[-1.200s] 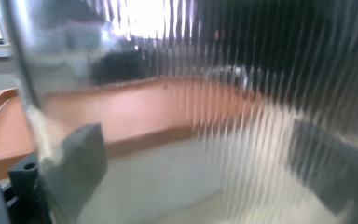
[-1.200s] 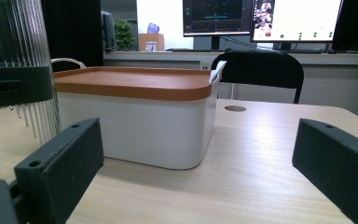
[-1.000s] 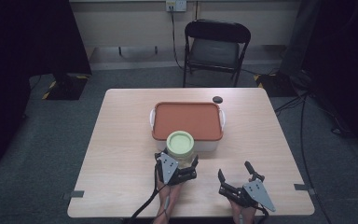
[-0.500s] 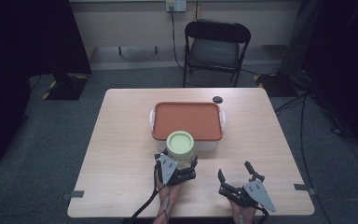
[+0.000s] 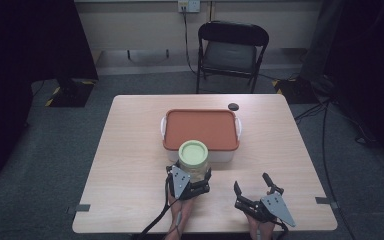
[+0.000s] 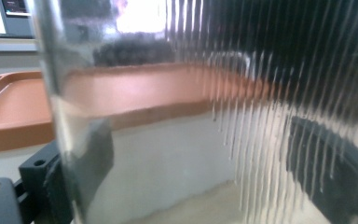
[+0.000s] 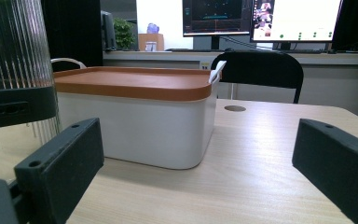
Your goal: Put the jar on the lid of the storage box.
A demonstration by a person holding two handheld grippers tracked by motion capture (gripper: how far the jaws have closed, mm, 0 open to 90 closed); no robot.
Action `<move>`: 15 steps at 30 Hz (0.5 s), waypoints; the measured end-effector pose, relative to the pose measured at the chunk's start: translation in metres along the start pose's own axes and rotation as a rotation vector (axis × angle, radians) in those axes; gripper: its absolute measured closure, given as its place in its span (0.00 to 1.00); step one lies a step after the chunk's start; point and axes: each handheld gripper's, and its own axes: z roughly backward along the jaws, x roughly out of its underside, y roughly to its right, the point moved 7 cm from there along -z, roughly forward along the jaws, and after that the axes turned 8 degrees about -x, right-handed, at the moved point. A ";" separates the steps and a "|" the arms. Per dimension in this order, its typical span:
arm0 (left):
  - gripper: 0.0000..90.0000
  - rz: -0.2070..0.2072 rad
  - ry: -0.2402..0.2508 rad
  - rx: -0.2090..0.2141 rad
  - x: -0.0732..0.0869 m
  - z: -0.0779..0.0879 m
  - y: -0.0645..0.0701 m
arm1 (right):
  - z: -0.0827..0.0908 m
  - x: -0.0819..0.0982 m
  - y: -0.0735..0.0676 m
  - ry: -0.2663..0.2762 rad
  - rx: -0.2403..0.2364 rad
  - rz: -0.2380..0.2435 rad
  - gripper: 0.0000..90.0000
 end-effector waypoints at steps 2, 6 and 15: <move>0.04 0.000 -0.003 0.000 0.001 -0.001 0.000 | 0.000 0.000 0.000 0.000 0.000 0.000 0.01; 0.04 -0.008 -0.004 0.010 0.002 -0.001 0.002 | 0.000 0.000 0.000 0.000 0.000 0.000 0.01; 0.05 -0.019 -0.001 0.005 0.004 -0.002 0.002 | 0.000 0.000 0.000 0.000 0.000 0.000 0.01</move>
